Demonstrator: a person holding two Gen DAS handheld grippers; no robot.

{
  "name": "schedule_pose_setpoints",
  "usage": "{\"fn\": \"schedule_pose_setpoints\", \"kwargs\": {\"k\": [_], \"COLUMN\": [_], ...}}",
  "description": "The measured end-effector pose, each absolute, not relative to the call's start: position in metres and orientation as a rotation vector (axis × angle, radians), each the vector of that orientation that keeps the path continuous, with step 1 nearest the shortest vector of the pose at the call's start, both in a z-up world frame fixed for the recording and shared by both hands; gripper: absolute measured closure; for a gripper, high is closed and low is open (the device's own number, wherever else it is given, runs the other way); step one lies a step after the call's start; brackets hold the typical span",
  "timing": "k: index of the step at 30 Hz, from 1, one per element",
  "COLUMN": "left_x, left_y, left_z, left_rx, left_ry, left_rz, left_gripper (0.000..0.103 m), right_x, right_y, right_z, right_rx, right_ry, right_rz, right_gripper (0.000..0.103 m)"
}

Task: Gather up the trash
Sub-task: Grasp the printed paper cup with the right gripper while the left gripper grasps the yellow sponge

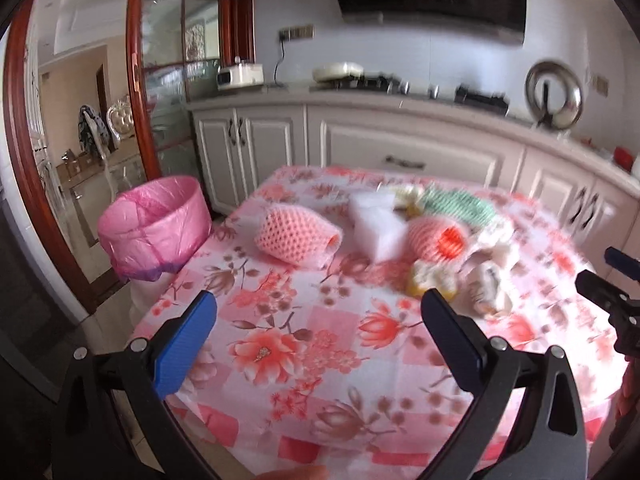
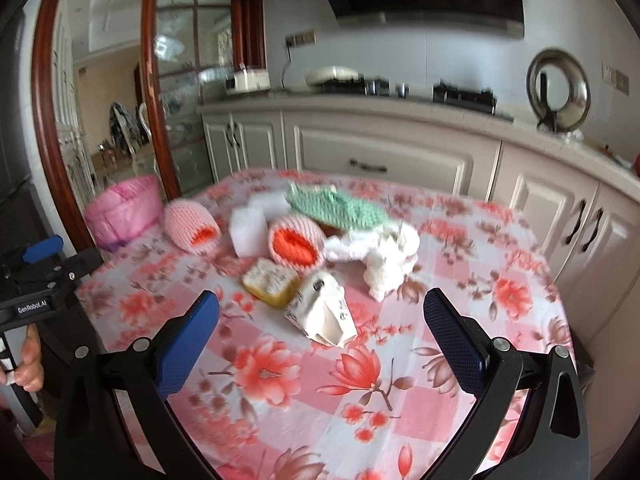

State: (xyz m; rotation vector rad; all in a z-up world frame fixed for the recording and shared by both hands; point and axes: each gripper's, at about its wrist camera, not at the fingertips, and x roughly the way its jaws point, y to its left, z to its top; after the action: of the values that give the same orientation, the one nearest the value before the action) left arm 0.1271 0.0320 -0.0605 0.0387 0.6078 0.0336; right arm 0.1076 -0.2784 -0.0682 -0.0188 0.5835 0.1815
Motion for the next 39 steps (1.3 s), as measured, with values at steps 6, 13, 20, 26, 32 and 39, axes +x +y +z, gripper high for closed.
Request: {"fn": "schedule_pose_setpoints", "kwargs": {"k": [6,13,20,26,32,39], "left_x": [0.173,0.217,0.237,0.246,0.256,0.270], "left_y": [0.032,0.011,-0.001,-0.012,-0.044,-0.080], "left_z": [-0.095,-0.130,-0.161,-0.169,-0.172,-0.169], "left_rx": [0.025,-0.018,-0.063,-0.015,0.023,-0.017], "left_ry": [0.678,0.817,0.924,0.949,0.974,0.948], "left_rz": [0.067,-0.029,-0.078,-0.057,-0.110,-0.131], "left_gripper": [0.004,0.004,0.004,0.004,0.004,0.005], "right_x": [0.154,0.196,0.227,0.239,0.229,0.214], "right_y": [-0.280,-0.280,-0.275,-0.281,-0.310,-0.339], "right_z": [-0.109,-0.145,-0.160,-0.160,-0.160,-0.161], "right_rx": [-0.007,-0.017,-0.037,0.001,0.065,0.129], "right_ry": [0.693,0.800,0.862,0.863,0.838,0.832], "right_rz": [0.166,0.184,0.229,0.270,0.238,0.193], "right_gripper": [0.007,0.007,0.007,0.033,0.033,0.033]}}
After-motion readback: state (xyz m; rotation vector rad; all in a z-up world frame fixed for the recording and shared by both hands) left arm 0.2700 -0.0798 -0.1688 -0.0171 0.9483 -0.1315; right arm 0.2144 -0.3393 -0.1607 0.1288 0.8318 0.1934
